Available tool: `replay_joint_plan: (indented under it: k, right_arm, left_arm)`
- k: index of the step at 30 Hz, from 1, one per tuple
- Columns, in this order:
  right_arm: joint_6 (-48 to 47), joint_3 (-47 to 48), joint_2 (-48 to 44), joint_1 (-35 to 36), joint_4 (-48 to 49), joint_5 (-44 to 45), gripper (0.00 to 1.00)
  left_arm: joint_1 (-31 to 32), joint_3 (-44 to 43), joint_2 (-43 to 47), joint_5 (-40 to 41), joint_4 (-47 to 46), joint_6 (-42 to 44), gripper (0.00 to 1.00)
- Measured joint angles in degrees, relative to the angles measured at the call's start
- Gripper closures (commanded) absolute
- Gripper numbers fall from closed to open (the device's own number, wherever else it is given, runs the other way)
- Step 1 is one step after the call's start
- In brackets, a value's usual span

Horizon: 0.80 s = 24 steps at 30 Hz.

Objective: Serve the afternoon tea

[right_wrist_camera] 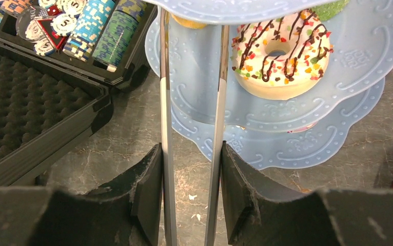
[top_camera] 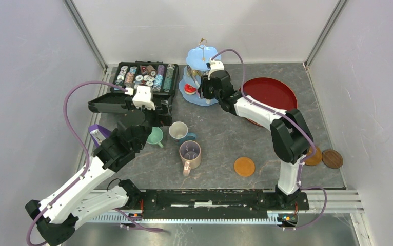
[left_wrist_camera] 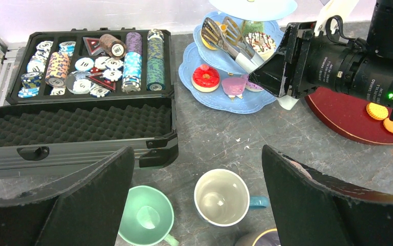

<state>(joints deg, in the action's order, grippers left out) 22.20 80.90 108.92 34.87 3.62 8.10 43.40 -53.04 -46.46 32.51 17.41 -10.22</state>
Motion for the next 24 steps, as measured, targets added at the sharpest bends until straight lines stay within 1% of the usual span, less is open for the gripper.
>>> replay_joint_plan:
  k: [2,14,24]
  right_arm:
    - [-0.11,0.02,0.26,0.02,0.02,0.00,0.57]
    - [-1.09,-1.31,-0.63,0.28,1.05,0.00,0.51]
    - [-1.49,-3.02,-3.80,0.28,1.68,-0.04,0.50]
  left_arm:
    - [0.00,0.00,0.00,-0.04,0.00,0.00,0.01]
    - [-0.04,0.00,0.00,-0.48,0.00,-0.02,0.01]
    - [-0.04,0.00,0.00,-1.22,-0.02,0.00,0.01]
